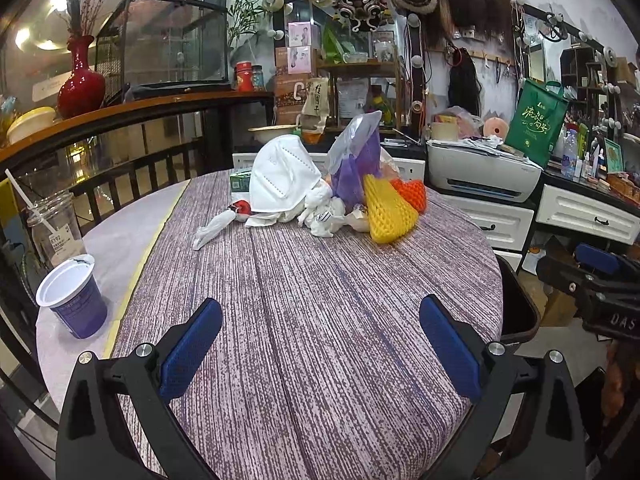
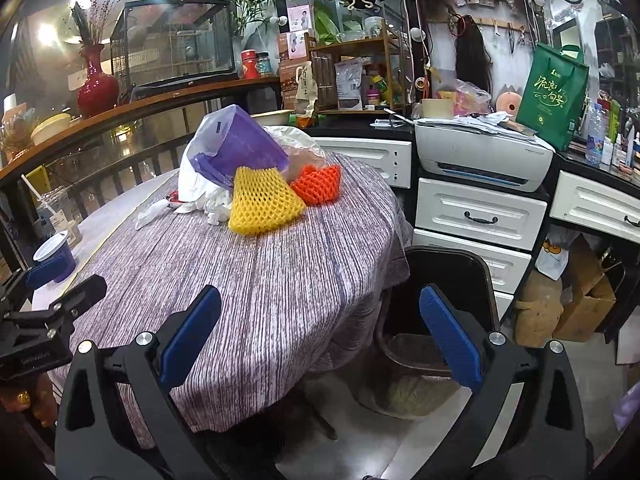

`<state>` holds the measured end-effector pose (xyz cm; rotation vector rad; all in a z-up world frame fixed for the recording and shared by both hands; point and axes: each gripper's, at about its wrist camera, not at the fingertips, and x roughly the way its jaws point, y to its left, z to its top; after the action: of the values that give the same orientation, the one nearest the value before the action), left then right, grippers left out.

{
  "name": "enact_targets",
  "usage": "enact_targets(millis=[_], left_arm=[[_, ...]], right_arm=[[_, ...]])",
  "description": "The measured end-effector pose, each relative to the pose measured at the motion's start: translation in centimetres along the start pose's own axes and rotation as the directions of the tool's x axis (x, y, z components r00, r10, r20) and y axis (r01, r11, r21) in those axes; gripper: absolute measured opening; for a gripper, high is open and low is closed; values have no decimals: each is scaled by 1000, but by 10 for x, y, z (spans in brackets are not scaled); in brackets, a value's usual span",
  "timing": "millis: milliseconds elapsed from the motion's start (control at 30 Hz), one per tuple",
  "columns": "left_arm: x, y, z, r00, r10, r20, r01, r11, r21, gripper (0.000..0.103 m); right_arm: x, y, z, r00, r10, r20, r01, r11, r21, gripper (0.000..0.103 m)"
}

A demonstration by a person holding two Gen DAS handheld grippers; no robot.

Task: Collect trash
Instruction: 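Grasp the purple snack bag with the left gripper and lift it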

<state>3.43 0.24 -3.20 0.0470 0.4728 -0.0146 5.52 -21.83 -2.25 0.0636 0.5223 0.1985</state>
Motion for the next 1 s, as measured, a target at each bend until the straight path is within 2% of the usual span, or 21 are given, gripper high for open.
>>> enact_targets(millis=[267, 467, 700, 900, 1000], left_arm=[[30, 1, 29, 998, -38, -41, 39, 999, 21, 98], [64, -6, 65, 996, -65, -65, 69, 996, 59, 95], [105, -22, 110, 998, -40, -57, 46, 992, 120, 94], [142, -32, 125, 989, -77, -123, 93, 987, 128, 78], [157, -32, 126, 985, -71, -155, 91, 988, 126, 66]], right_arm=[[31, -7, 24, 1000, 13, -20, -13, 1000, -17, 98], [52, -15, 37, 1000, 4, -26, -5, 999, -32, 98], [69, -25, 36, 998, 22, -61, -23, 1000, -13, 98], [76, -34, 36, 998, 14, -67, -14, 1000, 0, 98], [81, -40, 37, 997, 19, -79, -17, 1000, 23, 98]])
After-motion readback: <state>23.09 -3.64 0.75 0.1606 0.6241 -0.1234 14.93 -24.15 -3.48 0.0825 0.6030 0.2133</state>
